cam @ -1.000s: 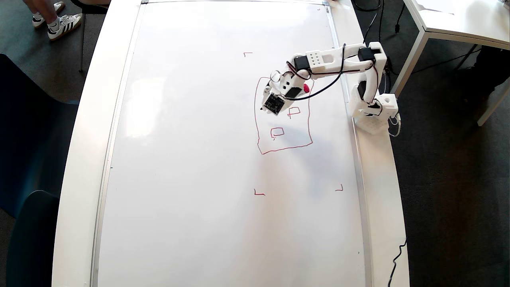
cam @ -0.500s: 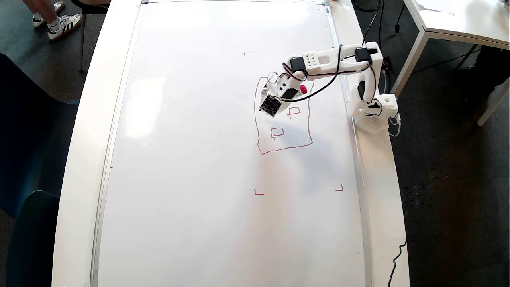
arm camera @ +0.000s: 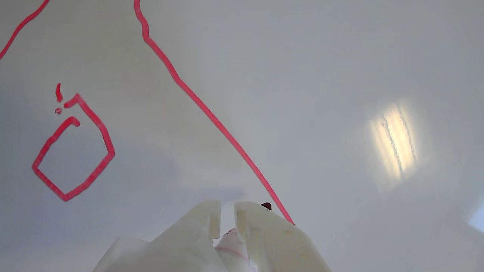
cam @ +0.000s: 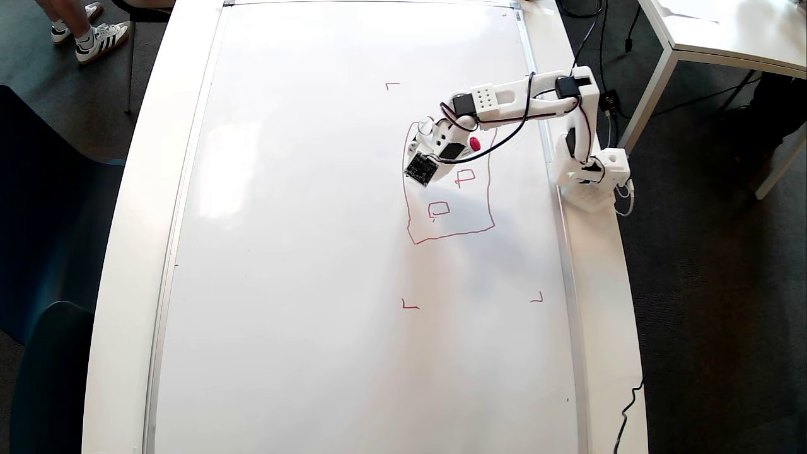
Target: Draw on a whiteboard a robot head using a pen attached to the gripper
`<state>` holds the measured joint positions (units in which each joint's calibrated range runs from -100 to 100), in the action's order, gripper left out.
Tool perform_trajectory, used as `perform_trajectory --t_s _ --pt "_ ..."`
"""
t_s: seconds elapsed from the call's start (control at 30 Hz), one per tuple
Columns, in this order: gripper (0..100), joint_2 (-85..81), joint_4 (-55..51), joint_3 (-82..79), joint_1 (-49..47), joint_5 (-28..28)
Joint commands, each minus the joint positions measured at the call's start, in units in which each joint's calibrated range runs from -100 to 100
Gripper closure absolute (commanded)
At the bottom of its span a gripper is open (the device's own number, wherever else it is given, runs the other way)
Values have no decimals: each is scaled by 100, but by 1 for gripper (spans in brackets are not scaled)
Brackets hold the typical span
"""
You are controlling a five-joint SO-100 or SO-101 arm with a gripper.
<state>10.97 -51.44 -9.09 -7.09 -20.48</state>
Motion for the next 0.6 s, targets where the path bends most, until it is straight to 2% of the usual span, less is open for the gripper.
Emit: perform_trajectory --t_s 0.0,0.57 --pt "99 -11 61 215 20 15" --pt "99 350 217 442 -31 26"
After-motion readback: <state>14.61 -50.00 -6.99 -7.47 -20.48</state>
